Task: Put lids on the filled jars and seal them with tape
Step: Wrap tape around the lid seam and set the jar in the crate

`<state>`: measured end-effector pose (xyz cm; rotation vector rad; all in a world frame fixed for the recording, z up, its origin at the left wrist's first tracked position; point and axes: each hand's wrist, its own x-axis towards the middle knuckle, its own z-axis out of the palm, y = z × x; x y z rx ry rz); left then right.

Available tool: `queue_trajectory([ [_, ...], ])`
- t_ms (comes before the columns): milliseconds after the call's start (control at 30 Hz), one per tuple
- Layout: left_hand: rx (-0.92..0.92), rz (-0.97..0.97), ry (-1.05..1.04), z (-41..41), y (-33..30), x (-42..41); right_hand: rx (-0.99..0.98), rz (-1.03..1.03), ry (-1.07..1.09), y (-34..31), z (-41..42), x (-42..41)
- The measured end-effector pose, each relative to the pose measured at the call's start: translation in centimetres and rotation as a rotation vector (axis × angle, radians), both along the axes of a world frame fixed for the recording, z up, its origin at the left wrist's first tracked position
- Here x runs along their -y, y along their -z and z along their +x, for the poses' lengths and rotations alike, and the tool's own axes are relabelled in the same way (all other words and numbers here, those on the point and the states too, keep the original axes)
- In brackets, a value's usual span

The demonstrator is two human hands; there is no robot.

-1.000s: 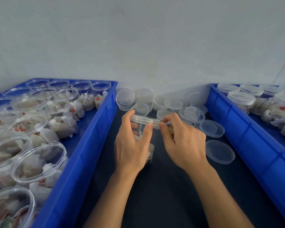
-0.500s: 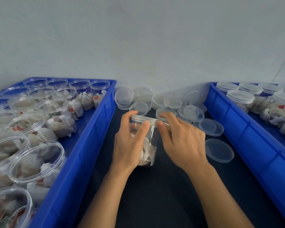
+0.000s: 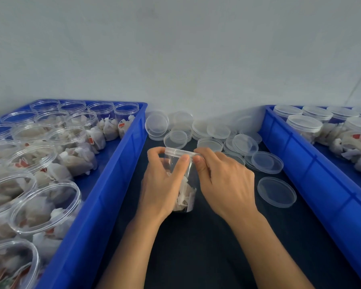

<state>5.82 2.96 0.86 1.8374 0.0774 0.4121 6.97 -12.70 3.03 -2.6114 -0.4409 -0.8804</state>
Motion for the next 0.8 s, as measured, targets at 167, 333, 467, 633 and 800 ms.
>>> queue_trajectory([
  [167, -0.014, -0.162, -0.011, 0.1, -0.1, 0.1, -0.046, -0.020, -0.017, -0.3, -0.1, 0.0],
  [333, 0.022, -0.303, -0.056, 0.2, -0.1, -0.3, -0.356, 0.220, -0.216, 0.2, 0.4, 0.4],
  [467, 0.044, -0.220, -0.067, 0.1, -0.1, -0.6, -0.400, 0.377, -0.284, 0.2, 1.2, 1.0],
  [633, 0.055, -0.180, -0.084, -0.1, -0.2, -0.9, -0.464, 0.386, -0.318, 0.1, 1.4, 1.6],
  [800, 0.066, -0.078, -0.109, -0.2, -0.4, -1.6, -0.436, 0.300, -0.267, -0.5, 1.4, 2.2],
])
